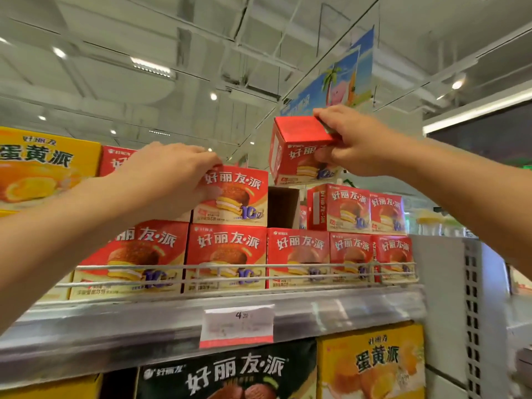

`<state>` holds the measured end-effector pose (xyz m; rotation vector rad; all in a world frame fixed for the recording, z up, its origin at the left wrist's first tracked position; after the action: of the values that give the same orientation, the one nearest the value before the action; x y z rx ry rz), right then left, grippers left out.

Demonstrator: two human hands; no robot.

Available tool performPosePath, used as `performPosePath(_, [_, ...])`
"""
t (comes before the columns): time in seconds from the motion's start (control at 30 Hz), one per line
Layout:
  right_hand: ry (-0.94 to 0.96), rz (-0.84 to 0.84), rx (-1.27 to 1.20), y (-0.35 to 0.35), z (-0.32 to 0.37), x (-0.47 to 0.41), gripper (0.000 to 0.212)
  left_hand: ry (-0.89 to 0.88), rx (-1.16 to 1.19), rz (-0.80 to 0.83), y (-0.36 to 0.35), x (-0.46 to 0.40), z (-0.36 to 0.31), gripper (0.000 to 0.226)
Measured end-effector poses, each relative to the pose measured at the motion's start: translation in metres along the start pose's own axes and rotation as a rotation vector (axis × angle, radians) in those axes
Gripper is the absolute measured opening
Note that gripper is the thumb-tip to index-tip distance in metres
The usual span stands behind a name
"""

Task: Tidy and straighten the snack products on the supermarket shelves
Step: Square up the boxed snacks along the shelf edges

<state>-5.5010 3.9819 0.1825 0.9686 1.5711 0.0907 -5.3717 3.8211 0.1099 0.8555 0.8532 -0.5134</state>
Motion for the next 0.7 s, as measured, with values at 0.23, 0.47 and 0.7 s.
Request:
performPosePath(0.23, [0.016, 0.139, -0.159, -0.023, -0.001, -0.006, 0.05, 0.029, -0.024, 0.012, 0.001, 0.001, -0.001, 0.06])
performPosePath(0.47, [-0.025, 0.304, -0.315, -0.064, -0.009, 0.006, 0.037, 0.054, -0.018, 0.005, 0.0, 0.004, -0.002, 0.061])
performPosePath(0.7, [-0.109, 0.483, -0.358, -0.105, -0.019, 0.012, 0.011, 0.078, -0.024, 0.013, -0.009, 0.009, -0.001, 0.065])
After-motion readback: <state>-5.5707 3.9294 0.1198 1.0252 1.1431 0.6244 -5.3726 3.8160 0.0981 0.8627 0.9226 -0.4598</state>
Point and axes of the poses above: each hand's wrist, its own x-axis away from the middle knuckle, its own y-axis out of the back of the hand, z = x × y, the point moved 10 cm from there along -x, towards the middle knuckle, and after that the axes turned 2 degrees about -z, right-handed, at the moved point
